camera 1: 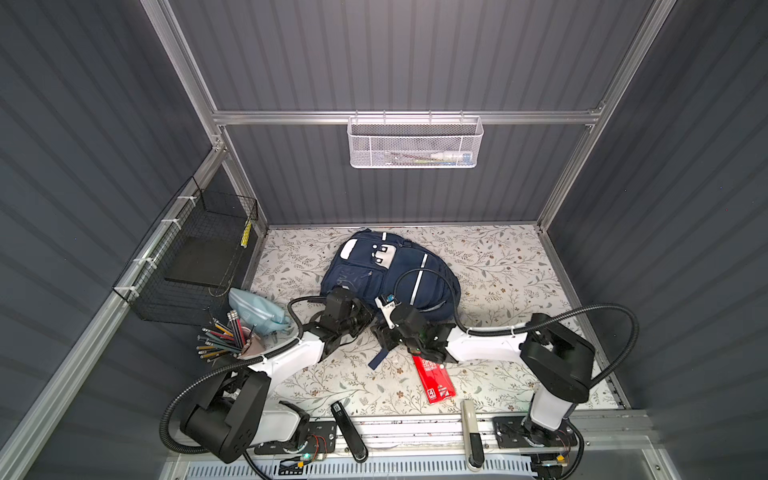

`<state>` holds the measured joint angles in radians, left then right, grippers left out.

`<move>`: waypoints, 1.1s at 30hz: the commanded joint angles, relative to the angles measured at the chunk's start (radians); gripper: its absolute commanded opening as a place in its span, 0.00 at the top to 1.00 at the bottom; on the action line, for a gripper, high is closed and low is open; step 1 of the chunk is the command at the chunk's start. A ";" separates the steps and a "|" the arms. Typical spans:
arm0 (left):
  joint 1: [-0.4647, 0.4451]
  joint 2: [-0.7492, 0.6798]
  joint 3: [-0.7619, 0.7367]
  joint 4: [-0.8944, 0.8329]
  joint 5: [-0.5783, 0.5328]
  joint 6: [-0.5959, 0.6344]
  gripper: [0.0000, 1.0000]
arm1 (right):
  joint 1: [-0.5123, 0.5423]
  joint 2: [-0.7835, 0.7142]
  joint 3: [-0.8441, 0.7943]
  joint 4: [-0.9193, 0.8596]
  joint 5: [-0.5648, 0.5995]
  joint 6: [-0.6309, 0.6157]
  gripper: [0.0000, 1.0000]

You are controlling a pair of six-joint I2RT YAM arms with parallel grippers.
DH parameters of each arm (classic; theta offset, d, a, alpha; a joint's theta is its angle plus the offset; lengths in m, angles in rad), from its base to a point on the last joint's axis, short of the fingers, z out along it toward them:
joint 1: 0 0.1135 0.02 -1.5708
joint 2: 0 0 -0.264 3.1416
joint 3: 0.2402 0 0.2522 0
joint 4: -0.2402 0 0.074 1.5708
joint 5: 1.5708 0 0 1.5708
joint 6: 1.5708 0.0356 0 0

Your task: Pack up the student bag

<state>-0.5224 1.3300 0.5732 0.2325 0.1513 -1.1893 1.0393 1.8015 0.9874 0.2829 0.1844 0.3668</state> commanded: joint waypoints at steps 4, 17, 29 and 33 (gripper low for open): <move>-0.024 -0.004 0.044 0.136 0.108 -0.081 1.00 | -0.017 0.103 0.137 0.045 0.203 -0.074 0.46; -0.028 0.011 -0.020 0.112 0.039 -0.052 0.86 | -0.023 0.004 0.019 0.170 0.075 -0.146 1.00; -0.028 0.141 -0.027 0.197 -0.030 -0.008 0.38 | -0.077 -0.032 -0.072 0.192 -0.212 -0.044 1.00; -0.028 0.186 0.016 0.156 -0.051 0.026 0.37 | -0.081 -0.055 -0.106 0.192 -0.220 -0.035 1.00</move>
<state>-0.5488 1.4952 0.5568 0.3981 0.1333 -1.2102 0.9611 1.8069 0.8917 0.3962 0.0078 0.3115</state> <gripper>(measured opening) 0.631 0.074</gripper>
